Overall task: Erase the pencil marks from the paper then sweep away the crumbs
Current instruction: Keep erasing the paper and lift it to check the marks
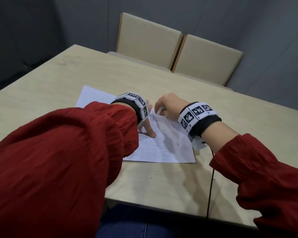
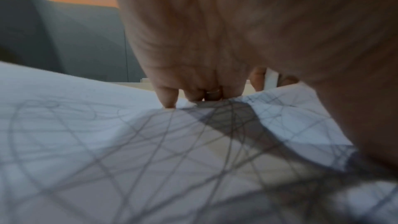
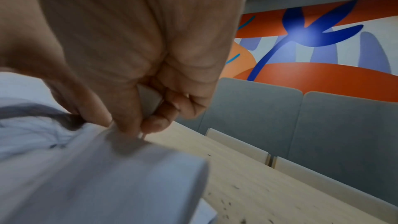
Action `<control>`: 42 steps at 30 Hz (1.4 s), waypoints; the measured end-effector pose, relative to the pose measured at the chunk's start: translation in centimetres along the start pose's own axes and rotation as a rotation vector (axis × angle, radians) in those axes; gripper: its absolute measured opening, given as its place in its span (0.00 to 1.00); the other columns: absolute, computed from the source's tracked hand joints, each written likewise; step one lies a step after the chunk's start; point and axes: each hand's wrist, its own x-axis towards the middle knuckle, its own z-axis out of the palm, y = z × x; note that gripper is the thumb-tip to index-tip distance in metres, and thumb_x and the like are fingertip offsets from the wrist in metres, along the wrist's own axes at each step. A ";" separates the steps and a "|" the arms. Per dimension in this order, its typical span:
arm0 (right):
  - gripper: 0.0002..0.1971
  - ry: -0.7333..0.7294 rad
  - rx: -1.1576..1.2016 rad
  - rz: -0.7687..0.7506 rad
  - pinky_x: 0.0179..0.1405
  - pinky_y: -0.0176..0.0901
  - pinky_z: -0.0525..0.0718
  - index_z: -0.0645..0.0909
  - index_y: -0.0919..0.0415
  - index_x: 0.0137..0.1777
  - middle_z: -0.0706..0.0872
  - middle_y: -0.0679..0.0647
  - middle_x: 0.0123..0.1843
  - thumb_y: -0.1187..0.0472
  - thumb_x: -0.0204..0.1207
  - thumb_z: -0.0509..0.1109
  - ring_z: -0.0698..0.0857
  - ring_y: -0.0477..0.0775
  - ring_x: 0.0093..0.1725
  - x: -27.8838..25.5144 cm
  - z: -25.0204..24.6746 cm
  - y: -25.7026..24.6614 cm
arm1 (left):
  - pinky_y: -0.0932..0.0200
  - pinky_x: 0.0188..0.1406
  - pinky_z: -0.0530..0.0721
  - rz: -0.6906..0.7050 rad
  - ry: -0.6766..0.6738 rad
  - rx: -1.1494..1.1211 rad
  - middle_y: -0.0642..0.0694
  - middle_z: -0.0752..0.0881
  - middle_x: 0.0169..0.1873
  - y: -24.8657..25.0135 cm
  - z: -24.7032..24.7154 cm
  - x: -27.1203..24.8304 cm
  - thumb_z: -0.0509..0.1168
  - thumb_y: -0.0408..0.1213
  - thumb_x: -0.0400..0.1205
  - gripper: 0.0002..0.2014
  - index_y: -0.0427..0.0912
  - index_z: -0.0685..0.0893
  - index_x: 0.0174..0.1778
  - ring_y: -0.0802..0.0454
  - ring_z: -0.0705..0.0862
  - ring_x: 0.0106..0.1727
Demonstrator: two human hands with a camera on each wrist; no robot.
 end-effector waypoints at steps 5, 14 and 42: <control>0.13 0.058 -0.062 0.057 0.55 0.54 0.86 0.88 0.61 0.53 0.87 0.59 0.51 0.73 0.73 0.69 0.86 0.63 0.50 0.4 -1.1 0.9 | 0.37 0.79 0.63 -0.021 0.021 0.080 0.42 0.52 0.85 0.1 -0.1 -0.7 0.73 0.75 0.56 0.69 0.45 0.48 0.86 0.39 0.58 0.83; 0.15 0.151 0.070 0.084 0.42 0.39 0.78 0.89 0.62 0.48 0.89 0.56 0.47 0.70 0.73 0.60 0.84 0.55 0.46 -1.5 -1.0 1.8 | 0.40 0.83 0.50 0.050 -0.013 0.067 0.43 0.33 0.84 0.7 0.2 -0.8 0.65 0.72 0.71 0.61 0.42 0.37 0.85 0.41 0.40 0.85; 0.09 0.053 -0.263 0.022 0.53 0.45 0.62 0.87 0.38 0.48 0.79 0.33 0.33 0.56 0.75 0.69 0.77 0.44 0.43 -5.5 -1.0 3.7 | 0.37 0.83 0.47 0.084 -0.015 0.028 0.46 0.31 0.84 0.6 1.1 1.1 0.68 0.80 0.54 0.73 0.47 0.34 0.84 0.42 0.37 0.85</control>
